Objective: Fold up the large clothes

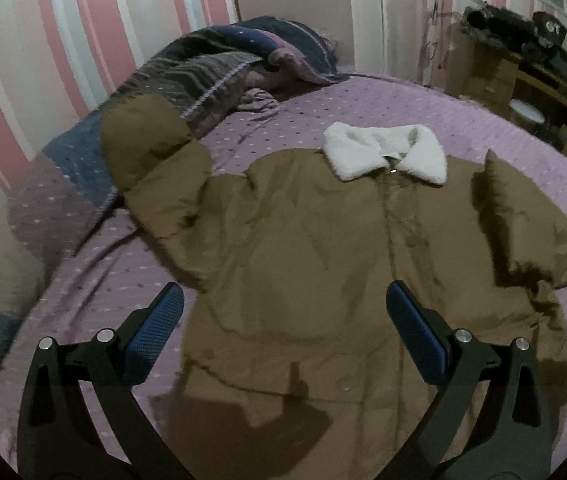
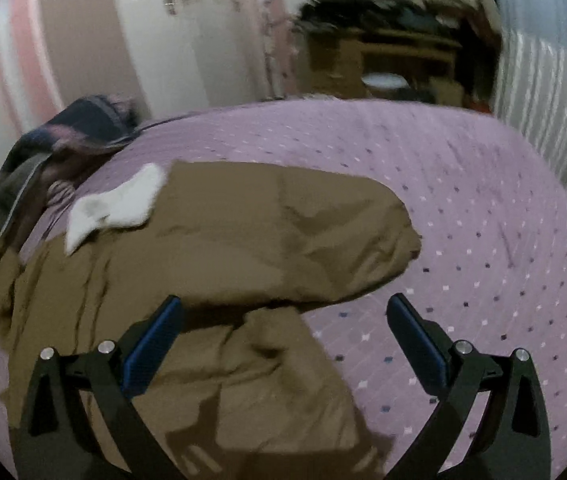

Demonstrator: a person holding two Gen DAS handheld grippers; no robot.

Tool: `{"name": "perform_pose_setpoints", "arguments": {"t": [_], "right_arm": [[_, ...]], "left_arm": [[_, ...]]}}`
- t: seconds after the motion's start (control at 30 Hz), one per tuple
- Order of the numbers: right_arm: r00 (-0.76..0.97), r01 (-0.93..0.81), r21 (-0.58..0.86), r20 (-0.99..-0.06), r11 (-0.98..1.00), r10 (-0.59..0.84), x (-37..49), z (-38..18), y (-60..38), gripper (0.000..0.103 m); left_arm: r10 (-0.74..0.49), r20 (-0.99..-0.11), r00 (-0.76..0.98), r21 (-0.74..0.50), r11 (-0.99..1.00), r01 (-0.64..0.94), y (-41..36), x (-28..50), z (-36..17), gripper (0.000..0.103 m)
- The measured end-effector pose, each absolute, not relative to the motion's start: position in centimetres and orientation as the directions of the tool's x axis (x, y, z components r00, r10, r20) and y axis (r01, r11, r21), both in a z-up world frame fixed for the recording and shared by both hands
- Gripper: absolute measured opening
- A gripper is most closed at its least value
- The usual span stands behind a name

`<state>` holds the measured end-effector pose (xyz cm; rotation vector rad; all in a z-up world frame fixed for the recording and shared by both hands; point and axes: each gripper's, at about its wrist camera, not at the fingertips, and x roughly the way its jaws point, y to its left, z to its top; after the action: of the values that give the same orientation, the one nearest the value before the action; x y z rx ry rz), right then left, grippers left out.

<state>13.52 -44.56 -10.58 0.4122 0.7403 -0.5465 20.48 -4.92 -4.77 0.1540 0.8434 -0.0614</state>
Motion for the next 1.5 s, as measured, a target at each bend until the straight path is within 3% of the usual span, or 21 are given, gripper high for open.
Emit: {"name": "perform_pose_setpoints", "arguments": {"t": [0.2,0.63,0.77,0.83,0.9,0.93,1.0,1.03,1.07,1.27,1.5], "right_arm": [[0.611,0.659,0.239,-0.723,0.714,-0.322,15.6,-13.9,-49.5,0.101],[0.559,0.728,0.369,-0.807,0.578,-0.189,18.3,-19.8,-56.2,0.101],[0.546,0.751,0.424,-0.83,0.507,-0.115,19.1,-22.4,-57.1,0.085],[0.535,0.758,0.414,-0.837,0.504,-0.116,19.5,-22.9,-57.2,0.085],[0.533,0.749,0.397,-0.837,0.53,-0.126,20.2,-22.8,-57.0,0.078],[0.54,0.732,0.394,-0.833,0.556,-0.122,20.8,-22.6,-56.8,0.064],[0.538,0.721,0.372,-0.832,0.585,-0.134,21.4,-22.4,-56.7,0.05],[0.55,0.709,0.375,-0.824,0.597,-0.136,21.6,-22.0,-56.6,0.032],[0.564,0.695,0.37,-0.812,0.616,-0.149,21.8,-21.3,-56.4,0.023],[0.66,0.596,0.298,-0.71,0.746,-0.244,22.1,-13.7,-52.9,0.014],[0.792,0.408,0.306,-0.588,0.86,-0.167,23.6,-2.9,-45.8,0.014]], "left_arm": [[0.034,-0.707,0.706,0.174,0.976,0.127,-5.9,19.7,-4.5,0.1],[0.026,-0.73,0.683,0.124,0.988,0.095,-4.4,20.7,-4.8,0.1],[0.023,-0.725,0.689,0.114,0.99,0.087,-4.1,20.8,-4.6,0.1],[0.016,-0.729,0.685,0.102,0.991,0.085,-3.9,20.9,-4.7,0.1],[0.019,-0.73,0.684,0.102,0.991,0.081,-4.0,21.0,-4.8,0.1],[0.019,-0.73,0.683,0.1,0.992,0.08,-3.9,21.1,-4.8,0.1],[0.019,-0.733,0.68,0.097,0.992,0.076,-3.7,21.3,-4.9,0.1],[0.02,-0.735,0.678,0.095,0.993,0.073,-3.6,21.4,-4.9,0.1],[0.023,-0.738,0.674,0.094,0.993,0.069,-3.5,21.6,-5.0,0.1],[0.037,-0.716,0.697,0.098,0.994,0.048,-2.4,23.0,-3.3,0.1],[0.002,-0.694,0.72,0.079,0.994,0.074,-2.0,25.4,-0.9,0.1]]}}
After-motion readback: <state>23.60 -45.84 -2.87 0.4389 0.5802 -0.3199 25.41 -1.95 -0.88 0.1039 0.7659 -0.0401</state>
